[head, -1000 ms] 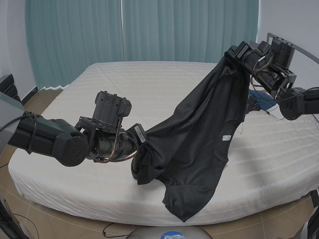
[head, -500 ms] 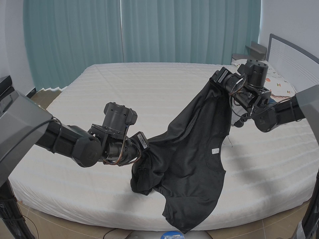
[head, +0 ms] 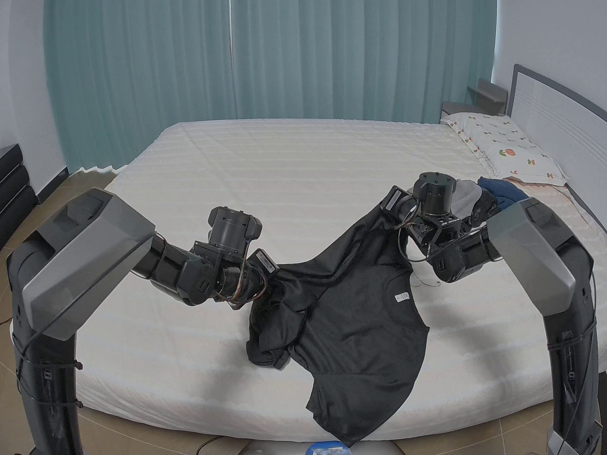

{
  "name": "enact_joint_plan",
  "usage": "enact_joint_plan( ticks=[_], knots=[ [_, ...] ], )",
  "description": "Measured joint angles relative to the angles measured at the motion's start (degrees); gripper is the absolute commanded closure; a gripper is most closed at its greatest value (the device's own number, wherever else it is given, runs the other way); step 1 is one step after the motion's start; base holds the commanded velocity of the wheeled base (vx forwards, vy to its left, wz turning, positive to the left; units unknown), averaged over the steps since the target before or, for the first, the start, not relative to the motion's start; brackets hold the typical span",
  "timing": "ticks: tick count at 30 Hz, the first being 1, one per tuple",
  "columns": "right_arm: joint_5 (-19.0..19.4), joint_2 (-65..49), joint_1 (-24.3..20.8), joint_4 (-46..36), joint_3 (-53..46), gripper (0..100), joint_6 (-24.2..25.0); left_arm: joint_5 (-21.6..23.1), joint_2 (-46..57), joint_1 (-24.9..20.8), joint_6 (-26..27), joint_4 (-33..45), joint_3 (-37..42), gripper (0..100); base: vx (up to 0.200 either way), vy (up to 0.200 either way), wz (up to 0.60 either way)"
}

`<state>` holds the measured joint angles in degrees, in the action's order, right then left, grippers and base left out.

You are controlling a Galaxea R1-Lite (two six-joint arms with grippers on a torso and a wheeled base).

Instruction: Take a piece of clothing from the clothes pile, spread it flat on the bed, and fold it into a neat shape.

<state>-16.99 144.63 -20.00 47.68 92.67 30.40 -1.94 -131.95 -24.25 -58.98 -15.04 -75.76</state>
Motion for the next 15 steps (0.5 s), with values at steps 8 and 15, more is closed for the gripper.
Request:
enact_joint_plan(
  ticks=[8,15],
  knots=[
    [0.1,4.0,1.4,-4.9,-0.7,0,-0.2,0.1,-1.7,2.7,0.6,0.7,-0.8,0,0.000,0.000,0.00],
    [0.6,2.5,5.9,-5.4,-2.1,0,1.4,1.1,2.3,7.2,3.9,4.3,0.9,0,0.000,0.000,0.00]
  ],
)
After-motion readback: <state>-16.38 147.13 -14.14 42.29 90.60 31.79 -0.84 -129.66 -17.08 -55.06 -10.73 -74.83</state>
